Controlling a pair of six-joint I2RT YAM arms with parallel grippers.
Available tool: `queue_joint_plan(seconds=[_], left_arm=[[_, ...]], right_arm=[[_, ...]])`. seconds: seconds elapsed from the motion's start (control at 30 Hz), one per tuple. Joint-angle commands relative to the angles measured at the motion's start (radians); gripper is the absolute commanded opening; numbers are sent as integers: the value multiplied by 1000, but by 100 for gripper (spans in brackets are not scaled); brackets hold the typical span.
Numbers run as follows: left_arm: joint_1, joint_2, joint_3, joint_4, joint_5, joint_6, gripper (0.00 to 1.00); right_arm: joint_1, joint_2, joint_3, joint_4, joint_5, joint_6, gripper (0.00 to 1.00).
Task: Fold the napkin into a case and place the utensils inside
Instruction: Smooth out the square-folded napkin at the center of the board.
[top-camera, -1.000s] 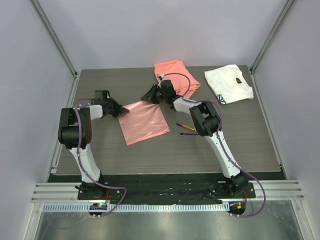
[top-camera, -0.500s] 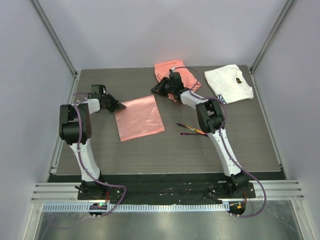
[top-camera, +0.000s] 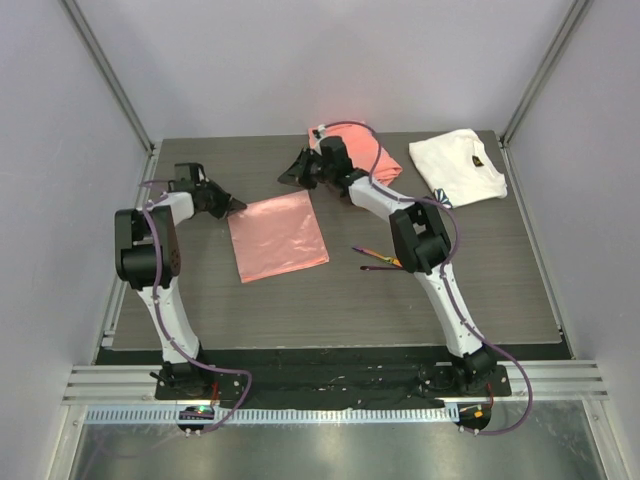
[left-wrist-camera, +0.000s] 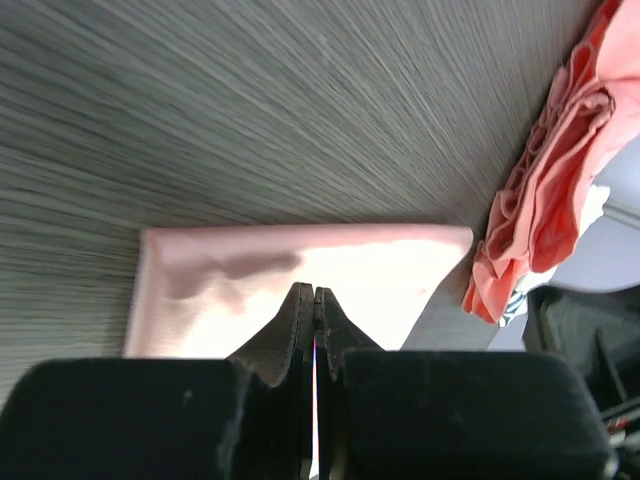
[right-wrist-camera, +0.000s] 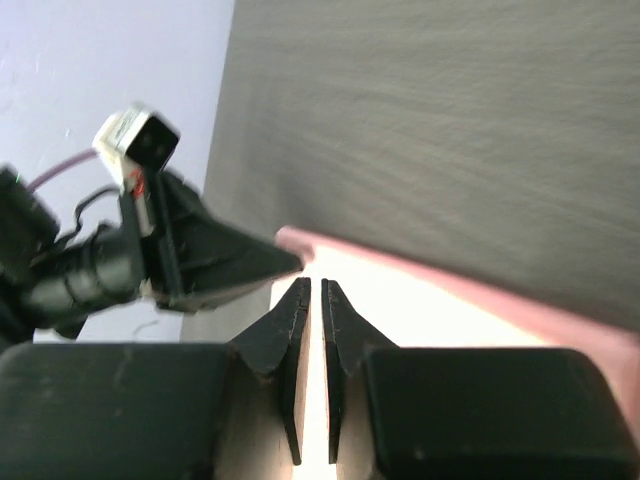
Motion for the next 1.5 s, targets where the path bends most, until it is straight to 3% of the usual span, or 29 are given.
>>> queue_joint_plan(seconds=[0.0,0.07,0.17,0.4,0.57,0.8,0.97,1.13,1.47], left_arm=[[57,26,-4,-29,-18,16,2],[66,39,10,-54,-13,32,3],[69,110,116,-241,-60,121,2],[89,138,167,-319,-81,178,6],[87,63,190,-350,-67,184,8],[87,-30,246,-425,-41,229,13],[92,27,263,-381,34,206,8],[93,87,277,-381,59,203,3],[92,116,259,-407,-25,218,1]], right_arm=[[35,42,28,54,-86,47,15],[29,66,50,57,-101,65,15],[12,94,53,48,-139,41,14],[-56,97,39,-154,-231,-149,14],[-74,34,79,-276,-280,-235,14],[-65,-104,85,-382,-163,-312,15],[4,-122,56,-307,-121,-248,26],[104,-30,83,-144,-178,-108,28],[242,85,155,-9,-167,-8,10]])
